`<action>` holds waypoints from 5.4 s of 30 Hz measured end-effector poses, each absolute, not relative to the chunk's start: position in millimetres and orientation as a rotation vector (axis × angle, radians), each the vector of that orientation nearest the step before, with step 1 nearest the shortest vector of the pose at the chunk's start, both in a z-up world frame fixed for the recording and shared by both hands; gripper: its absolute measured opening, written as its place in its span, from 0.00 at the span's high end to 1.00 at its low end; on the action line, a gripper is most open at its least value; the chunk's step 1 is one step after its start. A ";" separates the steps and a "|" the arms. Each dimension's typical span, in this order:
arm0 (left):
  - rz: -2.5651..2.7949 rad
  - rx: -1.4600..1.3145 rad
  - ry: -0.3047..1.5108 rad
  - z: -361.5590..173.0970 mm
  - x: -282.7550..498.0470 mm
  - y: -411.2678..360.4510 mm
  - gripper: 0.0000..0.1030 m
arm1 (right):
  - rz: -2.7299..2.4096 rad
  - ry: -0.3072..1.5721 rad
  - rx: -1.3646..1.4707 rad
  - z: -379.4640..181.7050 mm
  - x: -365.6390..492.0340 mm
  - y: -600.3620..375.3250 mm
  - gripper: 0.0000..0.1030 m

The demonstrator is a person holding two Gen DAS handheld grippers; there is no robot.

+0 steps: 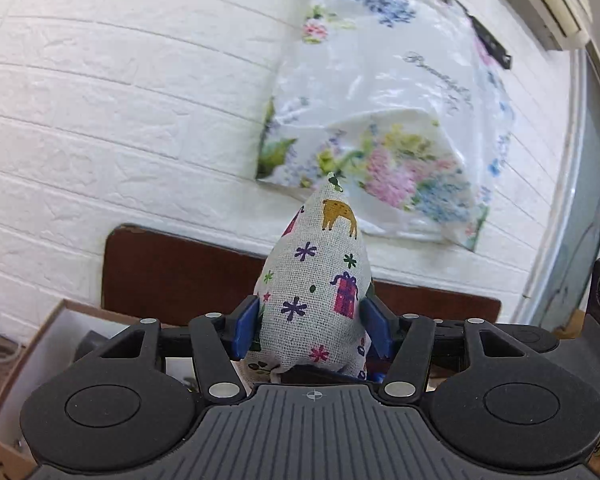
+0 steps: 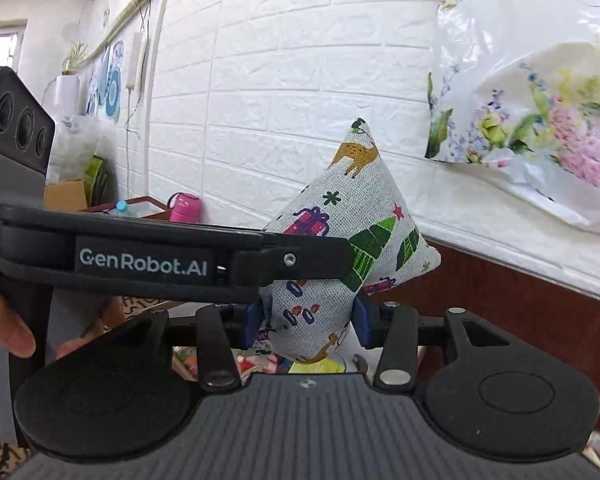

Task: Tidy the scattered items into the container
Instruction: 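Carry the floral pouch over the cardboard box and lower it in, then open the left tool to release the pouch into the box, then move the left tool to the bag of cotton swabs and grasp it, then lift the cotton swab bag with the left tool and carry it over the box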

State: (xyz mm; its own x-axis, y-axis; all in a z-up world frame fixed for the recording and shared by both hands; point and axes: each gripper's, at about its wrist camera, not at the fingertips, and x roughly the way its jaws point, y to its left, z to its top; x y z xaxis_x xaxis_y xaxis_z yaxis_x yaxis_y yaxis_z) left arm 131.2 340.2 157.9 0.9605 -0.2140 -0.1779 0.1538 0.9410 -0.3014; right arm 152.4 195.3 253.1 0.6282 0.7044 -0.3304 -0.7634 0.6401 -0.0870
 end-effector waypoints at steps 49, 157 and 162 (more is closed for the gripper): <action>-0.117 -0.446 0.529 48.2 203.7 353.8 0.00 | 0.752 0.568 -0.298 170.9 227.7 190.5 0.08; -0.446 -0.519 0.748 -90.7 47.3 167.9 0.45 | 0.496 0.706 0.178 27.8 28.8 -43.7 0.63; -0.440 -0.507 0.756 -90.5 47.4 169.5 0.55 | 0.505 0.713 0.182 26.3 29.1 -41.7 0.65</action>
